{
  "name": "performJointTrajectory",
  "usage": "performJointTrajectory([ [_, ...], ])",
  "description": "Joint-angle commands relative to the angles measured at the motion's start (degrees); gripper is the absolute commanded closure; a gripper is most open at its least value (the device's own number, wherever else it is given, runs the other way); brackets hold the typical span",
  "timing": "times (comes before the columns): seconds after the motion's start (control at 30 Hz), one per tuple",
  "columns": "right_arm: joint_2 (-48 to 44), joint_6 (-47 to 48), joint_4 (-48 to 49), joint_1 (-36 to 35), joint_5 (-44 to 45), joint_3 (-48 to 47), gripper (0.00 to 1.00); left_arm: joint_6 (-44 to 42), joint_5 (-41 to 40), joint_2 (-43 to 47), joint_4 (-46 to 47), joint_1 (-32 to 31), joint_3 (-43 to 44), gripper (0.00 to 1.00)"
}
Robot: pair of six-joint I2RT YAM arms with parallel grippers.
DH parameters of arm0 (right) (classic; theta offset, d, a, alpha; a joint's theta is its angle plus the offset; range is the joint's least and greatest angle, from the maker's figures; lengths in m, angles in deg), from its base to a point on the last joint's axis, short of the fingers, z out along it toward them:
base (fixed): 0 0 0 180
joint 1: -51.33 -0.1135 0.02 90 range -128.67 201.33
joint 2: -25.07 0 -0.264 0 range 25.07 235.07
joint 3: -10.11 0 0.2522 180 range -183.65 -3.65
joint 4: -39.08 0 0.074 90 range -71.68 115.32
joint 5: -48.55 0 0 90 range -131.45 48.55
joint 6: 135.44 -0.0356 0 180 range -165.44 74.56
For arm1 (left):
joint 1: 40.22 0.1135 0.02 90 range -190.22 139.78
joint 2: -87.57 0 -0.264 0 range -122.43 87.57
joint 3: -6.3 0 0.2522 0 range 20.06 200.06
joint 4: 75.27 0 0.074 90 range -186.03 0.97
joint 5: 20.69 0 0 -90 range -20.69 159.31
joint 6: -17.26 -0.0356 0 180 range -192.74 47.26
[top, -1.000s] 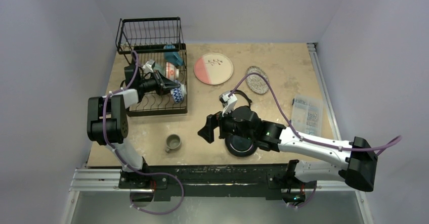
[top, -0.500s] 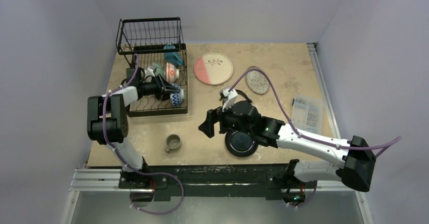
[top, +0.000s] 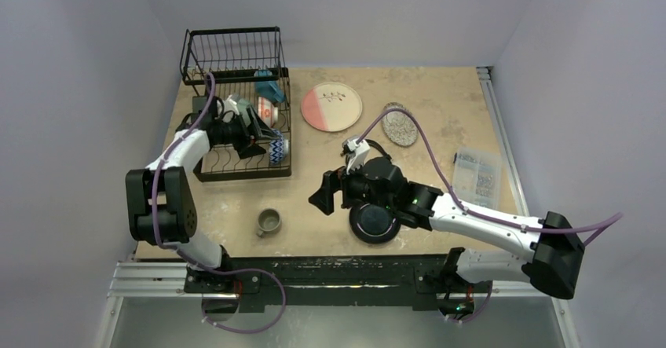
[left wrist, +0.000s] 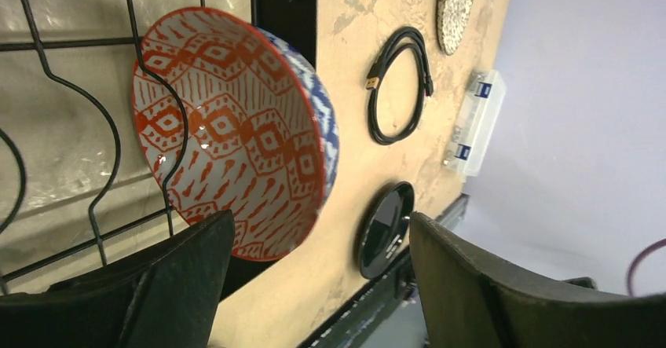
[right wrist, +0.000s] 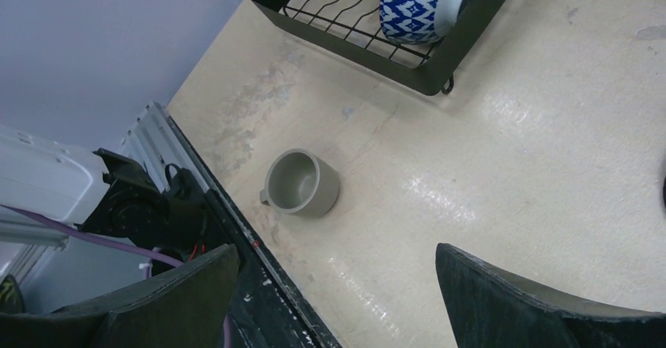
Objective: Load the mixed dishes into the dish rack
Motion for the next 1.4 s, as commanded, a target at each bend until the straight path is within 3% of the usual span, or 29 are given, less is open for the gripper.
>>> performJointTrajectory([
  [0.0,-2.9,1.2,-0.2,0.6,0.8,-0.7,0.01,-6.0,-5.8,4.8,-5.4,-0.6,3.5,0.18],
  [0.2,-6.8,1.4,-1.0,0.9,2.5,2.0,0.01,-8.6,-10.6,15.4,-11.7,0.0,-0.1,0.15],
  [0.4,-5.5,0.8,3.0,2.2,1.3,4.9,0.01,-9.5,-21.4,41.1,-19.5,-3.8,-6.6,0.16],
  [0.53,-3.2,1.1,3.9,2.9,-0.2,3.6,0.01,-5.3,-29.7,48.9,-25.3,-17.7,-9.2,0.24],
  [0.67,-3.5,1.5,3.7,3.3,0.2,3.8,0.01,0.2,-46.0,49.4,-30.4,-34.6,-10.5,0.36],
  [0.8,-5.9,0.6,3.3,3.6,1.0,5.9,0.01,4.6,-63.4,41.3,-35.0,-51.8,-8.0,0.41],
  [0.9,-7.9,-0.7,3.7,3.9,1.0,8.2,0.01,6.3,-70.6,31.4,-36.6,-59.3,-4.1,0.41],
  [1.03,-9.5,-1.8,3.2,3.9,1.0,10.2,0.01,7.4,-71.5,27.8,-32.4,-60.3,-6.2,0.48],
  [1.13,-10.5,-3.0,5.5,3.9,-1.0,12.3,0.01,8.8,-72.2,30.2,-33.1,-60.3,-8.5,0.46],
  [1.23,-8.4,-5.4,9.0,3.9,-1.9,14.1,0.01,11.8,-72.2,36.8,-35.6,-60.3,-9.7,0.37],
  [1.37,1.3,-10.6,10.1,2.1,-0.9,11.5,0.01,13.5,-72.7,47.9,-39.4,-60.2,-7.9,0.34],
])
